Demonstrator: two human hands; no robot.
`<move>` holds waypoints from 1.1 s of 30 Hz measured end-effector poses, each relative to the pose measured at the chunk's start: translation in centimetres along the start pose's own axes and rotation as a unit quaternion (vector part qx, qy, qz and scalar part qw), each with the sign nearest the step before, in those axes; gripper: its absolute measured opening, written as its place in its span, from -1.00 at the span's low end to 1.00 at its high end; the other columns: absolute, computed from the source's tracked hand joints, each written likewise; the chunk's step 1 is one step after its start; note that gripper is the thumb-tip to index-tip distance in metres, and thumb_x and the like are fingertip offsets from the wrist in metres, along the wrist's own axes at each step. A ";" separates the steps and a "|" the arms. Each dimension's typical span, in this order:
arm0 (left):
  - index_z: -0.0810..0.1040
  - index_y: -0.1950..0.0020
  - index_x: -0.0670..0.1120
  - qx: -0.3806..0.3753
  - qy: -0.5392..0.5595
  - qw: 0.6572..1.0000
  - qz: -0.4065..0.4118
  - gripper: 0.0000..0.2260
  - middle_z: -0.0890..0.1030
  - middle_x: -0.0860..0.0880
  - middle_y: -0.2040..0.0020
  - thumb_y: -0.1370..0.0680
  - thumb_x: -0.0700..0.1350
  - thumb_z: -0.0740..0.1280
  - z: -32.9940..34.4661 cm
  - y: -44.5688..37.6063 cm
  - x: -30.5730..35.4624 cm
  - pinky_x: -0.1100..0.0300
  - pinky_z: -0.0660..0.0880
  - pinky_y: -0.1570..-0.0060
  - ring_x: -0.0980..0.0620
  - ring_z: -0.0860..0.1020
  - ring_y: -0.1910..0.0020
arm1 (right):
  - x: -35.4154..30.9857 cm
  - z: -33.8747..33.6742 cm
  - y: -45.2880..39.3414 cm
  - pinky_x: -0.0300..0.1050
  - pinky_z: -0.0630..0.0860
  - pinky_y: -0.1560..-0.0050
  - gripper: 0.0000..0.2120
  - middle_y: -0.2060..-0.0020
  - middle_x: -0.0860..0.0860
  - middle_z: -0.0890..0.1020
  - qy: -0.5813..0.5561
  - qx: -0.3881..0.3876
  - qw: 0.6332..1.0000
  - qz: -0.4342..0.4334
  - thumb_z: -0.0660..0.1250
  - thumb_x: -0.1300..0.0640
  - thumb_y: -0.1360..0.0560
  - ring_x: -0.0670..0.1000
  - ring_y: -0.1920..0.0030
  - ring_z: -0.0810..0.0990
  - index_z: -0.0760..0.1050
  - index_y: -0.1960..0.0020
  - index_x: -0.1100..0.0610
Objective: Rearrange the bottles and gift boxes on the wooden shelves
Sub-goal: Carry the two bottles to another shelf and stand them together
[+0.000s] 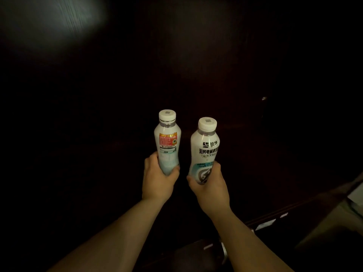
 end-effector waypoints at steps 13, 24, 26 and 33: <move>0.39 -0.31 0.02 0.000 0.000 1.000 0.020 -0.44 0.37 0.09 -0.13 -0.40 0.03 0.53 0.1 0.0 -0.1 0.30 0.33 0.23 0.10 0.45 -0.04 | 0.2 -2.5 3.8 -0.12 0.63 -0.01 -0.43 -0.10 -0.14 0.60 0.013 0.001 1.000 -0.024 0.58 -0.05 -0.36 -0.11 -0.10 0.62 0.32 -0.21 -0.16; 0.39 -0.36 -0.02 -0.007 -0.001 1.000 0.020 -0.41 0.36 0.07 -0.15 -0.40 0.00 0.53 -0.1 0.0 0.1 0.11 0.41 0.11 0.07 0.44 -0.05 | 0.7 -4.1 6.2 -0.39 0.53 0.11 -0.38 -0.07 -0.20 0.59 0.036 0.028 0.998 -0.041 0.57 -0.12 -0.32 -0.20 -0.06 0.60 0.23 -0.18 -0.34; 0.39 -0.34 -0.01 -0.008 0.001 1.000 0.018 -0.42 0.36 0.07 -0.15 -0.39 -0.01 0.53 -0.1 0.0 0.0 0.11 0.39 0.11 0.07 0.44 -0.05 | 0.7 -4.0 6.2 -0.34 0.55 0.07 -0.37 -0.10 -0.19 0.59 0.036 0.026 0.998 -0.041 0.57 -0.12 -0.32 -0.18 -0.08 0.61 0.25 -0.21 -0.30; 0.39 -0.34 0.01 -0.022 0.009 1.000 0.015 -0.42 0.39 0.06 -0.15 -0.39 0.00 0.53 -0.3 0.2 0.1 0.08 0.46 0.08 0.06 0.46 -0.06 | 1.4 -4.4 6.7 -0.32 0.55 0.05 -0.37 -0.11 -0.17 0.61 0.028 0.025 0.999 -0.030 0.59 -0.06 -0.32 -0.18 -0.07 0.61 0.30 -0.24 -0.23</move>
Point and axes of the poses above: each hand's wrist, its own y-axis away from the middle knuckle, its own z-axis out of the palm, x = y × z, the point moved 5 cm from there along -y, towards the middle knuckle
